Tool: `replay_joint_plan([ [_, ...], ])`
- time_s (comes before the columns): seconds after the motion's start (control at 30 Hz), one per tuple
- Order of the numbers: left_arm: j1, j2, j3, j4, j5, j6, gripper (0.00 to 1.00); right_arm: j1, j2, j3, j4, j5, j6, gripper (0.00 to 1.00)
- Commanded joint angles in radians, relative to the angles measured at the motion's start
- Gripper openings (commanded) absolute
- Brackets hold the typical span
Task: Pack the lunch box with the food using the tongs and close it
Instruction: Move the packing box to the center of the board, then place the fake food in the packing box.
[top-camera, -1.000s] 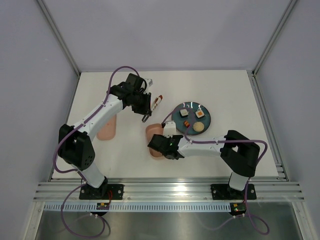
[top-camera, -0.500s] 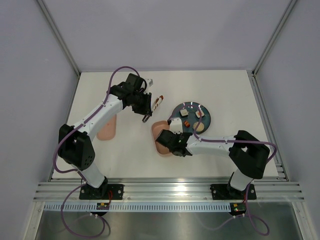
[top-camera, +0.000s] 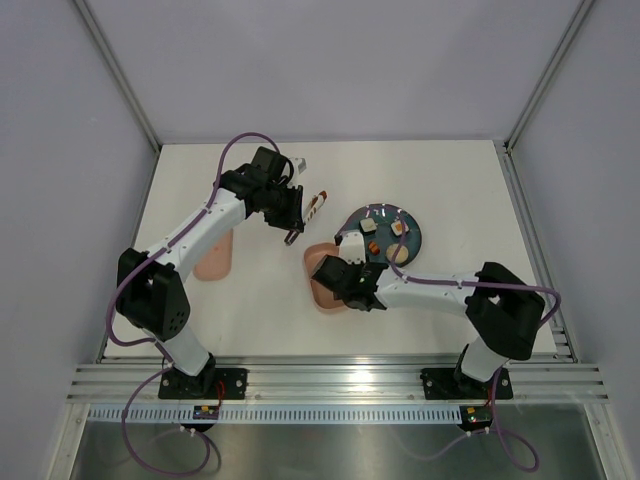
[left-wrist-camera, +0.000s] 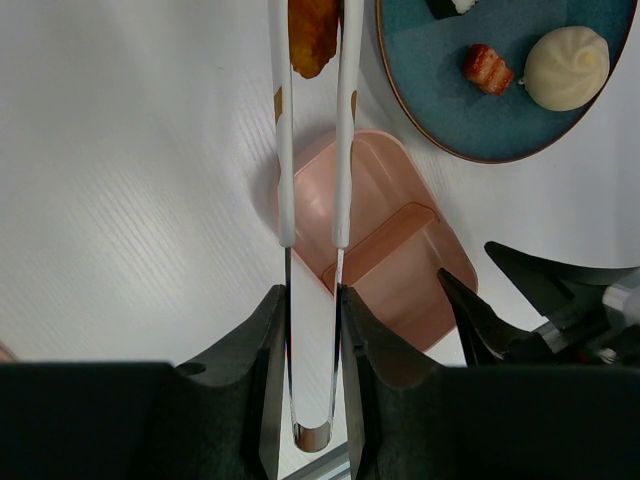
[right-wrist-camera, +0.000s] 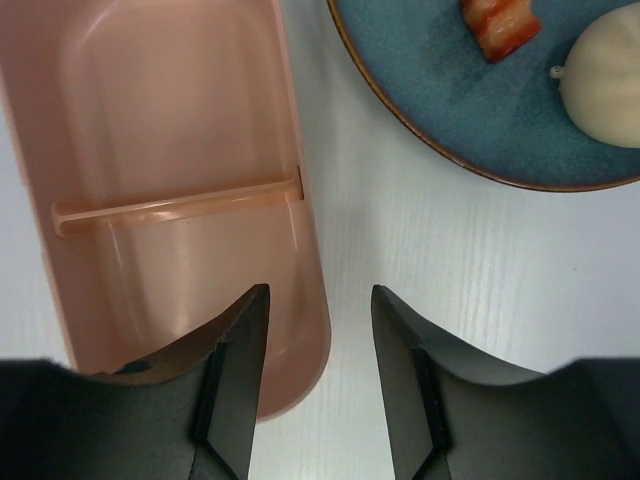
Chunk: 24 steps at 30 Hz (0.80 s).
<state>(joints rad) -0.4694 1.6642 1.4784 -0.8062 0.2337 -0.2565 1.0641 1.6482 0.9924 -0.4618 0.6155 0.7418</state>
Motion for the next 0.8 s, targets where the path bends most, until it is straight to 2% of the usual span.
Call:
replay_joint_plan([
  [0.0,0.006,-0.032,0.007,0.033,0.024,0.028,0.0,-0.018,-0.141,0.023,-0.026,0.078,0.022,0.53],
  [0.23,0.005,-0.138,-0.099,0.01,0.012,0.045,0.0,-0.136,-0.359,-0.041,-0.069,0.02,-0.007,0.56],
  [0.4,-0.001,-0.225,-0.207,-0.02,0.023,0.045,0.0,-0.297,-0.493,-0.096,-0.109,-0.034,-0.033,0.59],
  [0.6,-0.041,-0.297,-0.254,-0.056,0.023,0.042,0.0,-0.392,-0.538,-0.129,-0.123,-0.068,-0.051,0.6],
  [0.77,-0.084,-0.319,-0.302,-0.051,0.055,0.023,0.0,-0.397,-0.533,-0.136,-0.101,-0.094,-0.044,0.6],
])
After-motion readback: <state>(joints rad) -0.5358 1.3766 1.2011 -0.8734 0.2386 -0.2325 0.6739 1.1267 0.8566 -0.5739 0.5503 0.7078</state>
